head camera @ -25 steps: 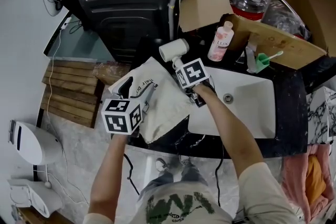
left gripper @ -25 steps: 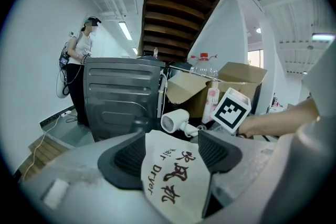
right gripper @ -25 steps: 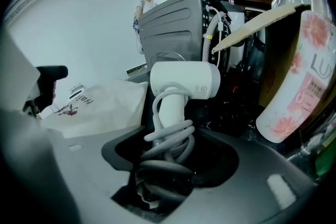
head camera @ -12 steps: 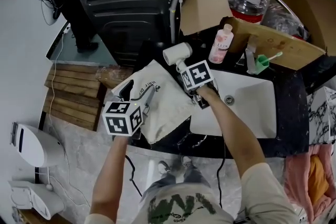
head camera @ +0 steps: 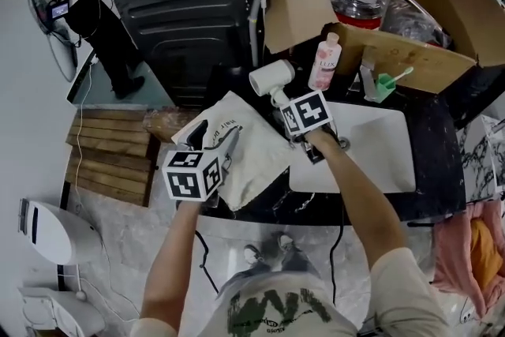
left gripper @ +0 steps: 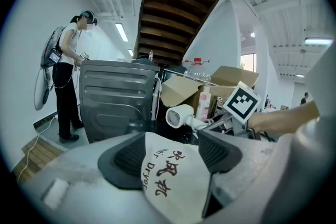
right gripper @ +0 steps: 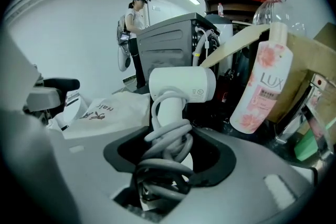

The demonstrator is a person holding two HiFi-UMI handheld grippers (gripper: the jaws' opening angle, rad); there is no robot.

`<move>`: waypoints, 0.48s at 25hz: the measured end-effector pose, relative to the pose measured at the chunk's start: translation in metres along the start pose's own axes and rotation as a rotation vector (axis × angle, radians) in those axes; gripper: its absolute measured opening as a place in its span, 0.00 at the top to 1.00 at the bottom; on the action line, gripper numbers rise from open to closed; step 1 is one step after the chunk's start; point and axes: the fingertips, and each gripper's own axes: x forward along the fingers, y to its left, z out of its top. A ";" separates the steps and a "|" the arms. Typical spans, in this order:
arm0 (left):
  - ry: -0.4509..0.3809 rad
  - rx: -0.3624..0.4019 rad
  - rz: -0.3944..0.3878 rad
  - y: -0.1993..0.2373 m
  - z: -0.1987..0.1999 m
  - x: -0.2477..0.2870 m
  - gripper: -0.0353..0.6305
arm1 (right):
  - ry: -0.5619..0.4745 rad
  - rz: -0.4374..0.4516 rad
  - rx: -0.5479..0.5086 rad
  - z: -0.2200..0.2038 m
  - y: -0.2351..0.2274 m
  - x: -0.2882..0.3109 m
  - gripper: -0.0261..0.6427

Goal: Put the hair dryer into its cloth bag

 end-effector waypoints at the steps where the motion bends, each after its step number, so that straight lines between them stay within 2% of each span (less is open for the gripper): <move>1: -0.001 0.003 -0.007 -0.001 0.000 -0.002 0.46 | -0.008 -0.006 0.004 0.000 0.001 -0.005 0.60; 12: -0.022 0.028 -0.103 -0.021 0.003 -0.017 0.46 | -0.079 -0.067 0.049 -0.007 0.020 -0.066 0.60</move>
